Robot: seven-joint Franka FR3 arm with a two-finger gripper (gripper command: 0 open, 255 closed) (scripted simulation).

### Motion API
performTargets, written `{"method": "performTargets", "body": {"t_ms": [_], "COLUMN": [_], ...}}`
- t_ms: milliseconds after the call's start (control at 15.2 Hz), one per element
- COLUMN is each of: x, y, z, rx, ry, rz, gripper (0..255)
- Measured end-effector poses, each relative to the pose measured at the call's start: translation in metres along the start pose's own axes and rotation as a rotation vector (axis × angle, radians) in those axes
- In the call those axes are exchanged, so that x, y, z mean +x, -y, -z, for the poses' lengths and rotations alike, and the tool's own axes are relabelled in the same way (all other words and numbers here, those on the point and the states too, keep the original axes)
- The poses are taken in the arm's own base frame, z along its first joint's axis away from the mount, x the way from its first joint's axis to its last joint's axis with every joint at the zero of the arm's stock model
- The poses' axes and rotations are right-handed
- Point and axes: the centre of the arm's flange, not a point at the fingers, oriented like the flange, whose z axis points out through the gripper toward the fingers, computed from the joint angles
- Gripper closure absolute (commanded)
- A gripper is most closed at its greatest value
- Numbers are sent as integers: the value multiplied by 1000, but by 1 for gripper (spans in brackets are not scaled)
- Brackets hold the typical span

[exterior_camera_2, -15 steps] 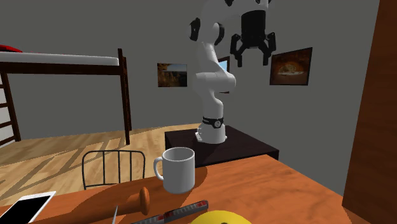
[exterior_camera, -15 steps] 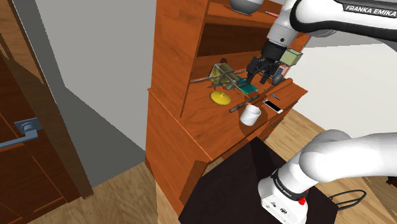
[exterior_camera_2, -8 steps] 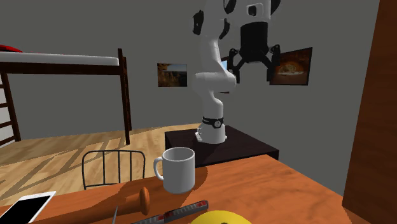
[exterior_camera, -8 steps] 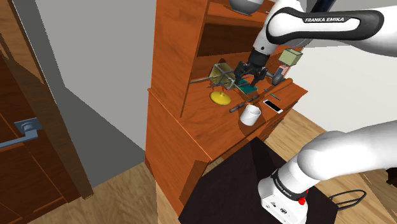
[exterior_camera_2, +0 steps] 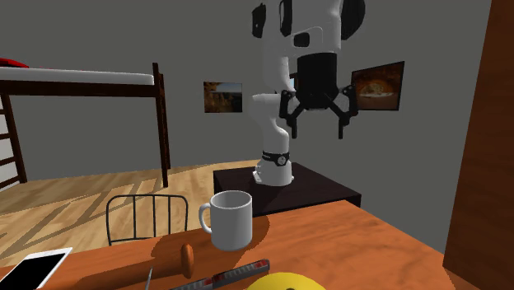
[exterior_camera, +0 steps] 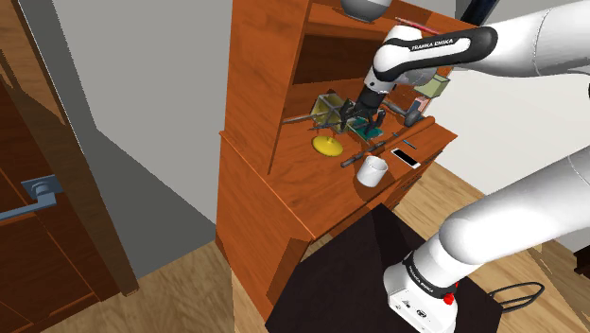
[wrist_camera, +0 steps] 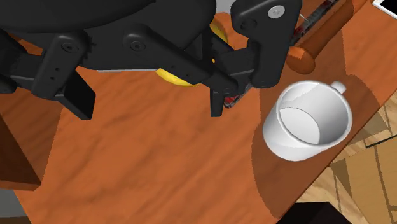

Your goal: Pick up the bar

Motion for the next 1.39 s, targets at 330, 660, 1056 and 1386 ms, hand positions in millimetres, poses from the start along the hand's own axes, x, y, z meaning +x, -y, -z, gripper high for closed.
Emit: {"method": "performTargets", "body": {"t_ms": [330,660,1056,1386], "x": [49,92,141,172], "y": [-19,-49,-89,-134], "z": [-34,-78,-122,-157], "rx": [-2,-5,-7,-9], "ry": [-11,-20,-33,-43], "rz": [-163,-327,-522,-686], "gripper": [0,0,0,0]}}
